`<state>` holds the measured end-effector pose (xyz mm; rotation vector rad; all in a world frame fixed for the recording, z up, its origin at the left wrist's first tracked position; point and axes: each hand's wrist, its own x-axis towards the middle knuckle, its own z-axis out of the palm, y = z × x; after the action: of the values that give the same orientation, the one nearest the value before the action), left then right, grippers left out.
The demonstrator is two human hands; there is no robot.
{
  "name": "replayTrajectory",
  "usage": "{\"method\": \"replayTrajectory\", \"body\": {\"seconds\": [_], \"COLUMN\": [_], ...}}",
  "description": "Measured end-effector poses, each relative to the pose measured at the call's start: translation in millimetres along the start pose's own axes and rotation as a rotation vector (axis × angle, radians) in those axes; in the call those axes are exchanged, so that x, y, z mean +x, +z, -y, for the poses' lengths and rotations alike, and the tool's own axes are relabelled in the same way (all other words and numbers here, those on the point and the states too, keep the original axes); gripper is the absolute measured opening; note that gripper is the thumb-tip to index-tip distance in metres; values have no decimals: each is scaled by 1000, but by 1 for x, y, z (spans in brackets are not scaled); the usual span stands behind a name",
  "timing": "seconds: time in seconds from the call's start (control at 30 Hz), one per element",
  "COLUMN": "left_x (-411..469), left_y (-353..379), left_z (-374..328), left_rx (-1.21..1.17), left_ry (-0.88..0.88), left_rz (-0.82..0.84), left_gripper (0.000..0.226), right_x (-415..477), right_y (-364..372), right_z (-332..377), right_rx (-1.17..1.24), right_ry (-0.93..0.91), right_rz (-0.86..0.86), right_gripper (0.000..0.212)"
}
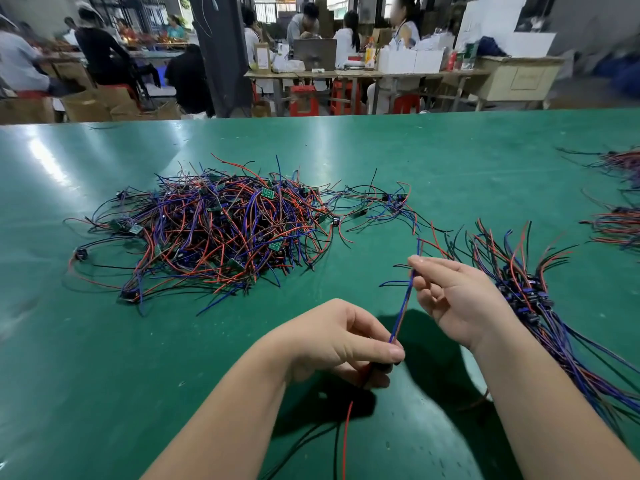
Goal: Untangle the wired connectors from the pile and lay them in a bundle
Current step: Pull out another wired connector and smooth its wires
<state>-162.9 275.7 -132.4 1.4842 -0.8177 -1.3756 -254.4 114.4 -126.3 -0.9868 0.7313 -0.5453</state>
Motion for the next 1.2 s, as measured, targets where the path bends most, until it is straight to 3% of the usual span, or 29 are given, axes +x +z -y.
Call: {"method": "replayTrajectory", "body": {"seconds": [0.13, 0.27, 0.37, 0.47, 0.57, 0.7, 0.77, 0.87, 0.93, 1.03, 1.2], "left_x": [-2, 7, 16, 21, 23, 22, 19, 4, -6, -12, -12], "left_y": [-5, -3, -6, -9, -7, -9, -21, -51, -71, -92, -101], "left_z": [2, 5, 6, 7, 9, 5, 4, 5, 9, 17, 26], "left_rx": [-17, -145, -335, -390, -272, -131, 6, 443, 594, 685, 746], "left_ry": [12, 12, 45, 65, 39, 56, 144, 286, 290, 97, -169], "left_rz": [57, -140, -414, -512, -470, -519, -755, -1222, -1403, -1518, -1444], "left_gripper": [4, 9, 16, 23, 26, 19, 15, 14, 22, 37, 44], "right_x": [4, 8, 5, -6, -12, -9, -6, -4, -1, 5, 6], "right_y": [1, -2, -4, 4, 14, 11, 3, -11, -21, -34, -43], "right_z": [0, 1, -1, -16, -28, -30, -26, -12, -1, 10, 16], "right_rx": [47, 231, -102, -566, -1024, -1159, -1283, -1472, -1572, -1616, -1471], "right_ry": [-37, -51, -163, -281, -456, -504, -477, -422, -389, -287, -297], "right_rz": [-113, -175, -99, 216, 285, 222, 148, 7, -87, -187, -277], "right_gripper": [14, 9, 16, 16, 13, 23, 16, 4, 5, 17, 17]}}
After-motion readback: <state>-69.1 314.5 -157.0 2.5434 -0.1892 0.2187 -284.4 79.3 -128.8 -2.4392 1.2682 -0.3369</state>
